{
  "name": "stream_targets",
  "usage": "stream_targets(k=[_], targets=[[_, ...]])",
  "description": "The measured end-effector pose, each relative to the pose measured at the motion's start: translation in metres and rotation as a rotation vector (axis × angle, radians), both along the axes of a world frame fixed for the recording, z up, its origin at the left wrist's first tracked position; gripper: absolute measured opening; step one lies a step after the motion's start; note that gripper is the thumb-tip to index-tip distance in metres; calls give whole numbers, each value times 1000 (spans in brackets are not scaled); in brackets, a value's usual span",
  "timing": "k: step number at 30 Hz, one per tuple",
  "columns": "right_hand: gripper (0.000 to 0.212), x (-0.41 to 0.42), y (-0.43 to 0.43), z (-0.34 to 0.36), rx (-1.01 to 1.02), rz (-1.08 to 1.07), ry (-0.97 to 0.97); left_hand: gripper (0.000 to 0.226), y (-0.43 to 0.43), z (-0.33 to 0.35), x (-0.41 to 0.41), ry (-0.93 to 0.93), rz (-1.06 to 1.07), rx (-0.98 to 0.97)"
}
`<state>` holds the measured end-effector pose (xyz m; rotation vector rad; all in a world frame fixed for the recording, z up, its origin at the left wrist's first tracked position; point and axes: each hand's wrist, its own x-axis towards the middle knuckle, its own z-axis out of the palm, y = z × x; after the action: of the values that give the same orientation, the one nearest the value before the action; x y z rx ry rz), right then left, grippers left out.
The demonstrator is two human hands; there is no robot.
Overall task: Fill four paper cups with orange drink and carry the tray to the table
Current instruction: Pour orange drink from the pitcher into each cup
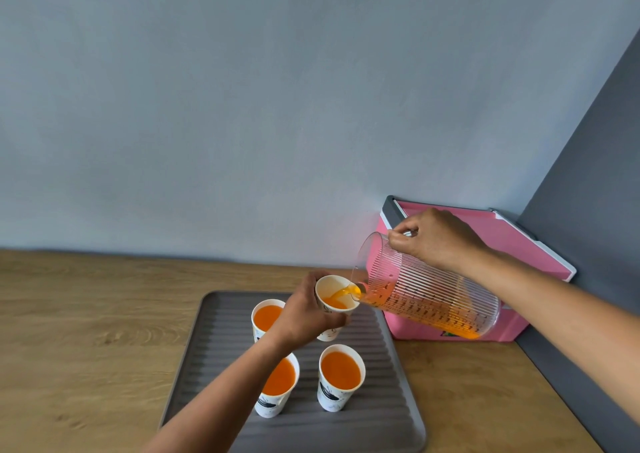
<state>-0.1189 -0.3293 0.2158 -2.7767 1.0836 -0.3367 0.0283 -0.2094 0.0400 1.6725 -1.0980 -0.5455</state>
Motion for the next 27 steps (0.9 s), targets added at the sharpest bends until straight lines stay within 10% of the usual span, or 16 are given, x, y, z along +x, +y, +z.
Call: stream_targets(k=[27], targets=[[33,-1,-2,0,-26,0,14,76,-6,-4,-4,14,8,9]])
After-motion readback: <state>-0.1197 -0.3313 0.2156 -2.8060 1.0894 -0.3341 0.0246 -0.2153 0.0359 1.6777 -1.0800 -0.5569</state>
